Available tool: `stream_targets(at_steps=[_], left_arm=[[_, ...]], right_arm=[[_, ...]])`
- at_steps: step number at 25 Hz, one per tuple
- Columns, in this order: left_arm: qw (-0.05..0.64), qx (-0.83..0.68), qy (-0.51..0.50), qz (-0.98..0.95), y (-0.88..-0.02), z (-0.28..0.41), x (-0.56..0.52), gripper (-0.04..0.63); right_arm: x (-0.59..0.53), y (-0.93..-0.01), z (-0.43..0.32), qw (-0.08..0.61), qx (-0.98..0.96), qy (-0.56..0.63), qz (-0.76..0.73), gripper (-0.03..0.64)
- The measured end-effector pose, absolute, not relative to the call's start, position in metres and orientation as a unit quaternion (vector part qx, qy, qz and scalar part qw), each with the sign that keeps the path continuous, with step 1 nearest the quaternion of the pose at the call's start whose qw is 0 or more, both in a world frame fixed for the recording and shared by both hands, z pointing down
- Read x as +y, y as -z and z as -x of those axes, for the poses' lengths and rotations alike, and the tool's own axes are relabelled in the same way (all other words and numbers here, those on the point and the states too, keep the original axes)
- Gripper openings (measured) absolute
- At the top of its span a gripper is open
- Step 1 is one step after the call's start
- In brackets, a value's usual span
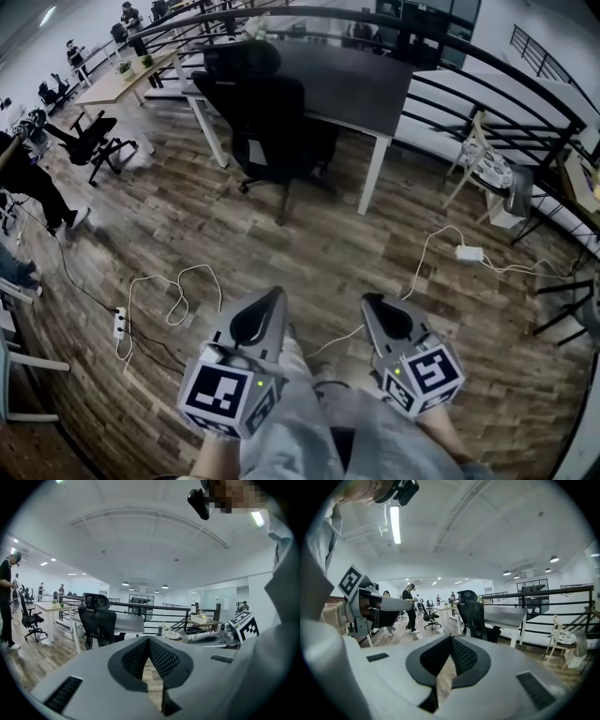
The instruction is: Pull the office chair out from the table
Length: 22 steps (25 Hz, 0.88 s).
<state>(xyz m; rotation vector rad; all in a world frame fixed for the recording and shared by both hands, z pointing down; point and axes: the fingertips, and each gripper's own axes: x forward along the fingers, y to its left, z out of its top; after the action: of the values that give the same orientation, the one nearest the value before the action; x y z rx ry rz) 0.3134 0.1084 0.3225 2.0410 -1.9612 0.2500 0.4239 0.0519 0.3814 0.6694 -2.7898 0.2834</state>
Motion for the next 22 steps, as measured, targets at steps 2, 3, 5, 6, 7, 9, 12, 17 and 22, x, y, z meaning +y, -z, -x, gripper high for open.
stream_targets(at_steps=[2,3,5,6,7,9,12,17,22], left_arm=[[0.143,-0.682,-0.085,-0.712,-0.321,-0.310,0.104,0.000],[0.144,-0.682,-0.089,-0.712,-0.323,-0.307,0.103,0.000],[0.149,-0.681,-0.093,-0.711,-0.328,-0.300,0.101,0.000],[0.150,-0.681,-0.095,-0.711,-0.330,-0.295,0.099,0.000],[0.150,-0.679,-0.098,-0.712,-0.330,-0.291,0.096,0.000],[0.147,-0.677,-0.102,-0.714,-0.329,-0.281,0.087,0.000],[0.140,-0.682,-0.097,-0.711,-0.326,-0.261,0.070,0.000],[0.145,-0.685,-0.093,-0.708,-0.328,-0.221,0.037,0.000],[0.143,-0.685,-0.090,-0.709,-0.324,-0.181,0.009,0.000]], right_arm=[[0.047,-0.382,-0.421,0.129,-0.960,-0.097,-0.230,0.003],[0.045,-0.383,-0.418,0.129,-0.960,-0.096,-0.231,0.003],[0.042,-0.388,-0.411,0.131,-0.960,-0.094,-0.231,0.003],[0.040,-0.389,-0.408,0.131,-0.960,-0.093,-0.231,0.003],[0.037,-0.390,-0.403,0.131,-0.960,-0.092,-0.232,0.003],[0.031,-0.390,-0.394,0.131,-0.959,-0.093,-0.233,0.003],[0.018,-0.388,-0.376,0.132,-0.959,-0.092,-0.233,0.003],[-0.017,-0.381,-0.337,0.131,-0.960,-0.085,-0.233,0.003],[-0.044,-0.373,-0.294,0.130,-0.961,-0.081,-0.231,0.003]])
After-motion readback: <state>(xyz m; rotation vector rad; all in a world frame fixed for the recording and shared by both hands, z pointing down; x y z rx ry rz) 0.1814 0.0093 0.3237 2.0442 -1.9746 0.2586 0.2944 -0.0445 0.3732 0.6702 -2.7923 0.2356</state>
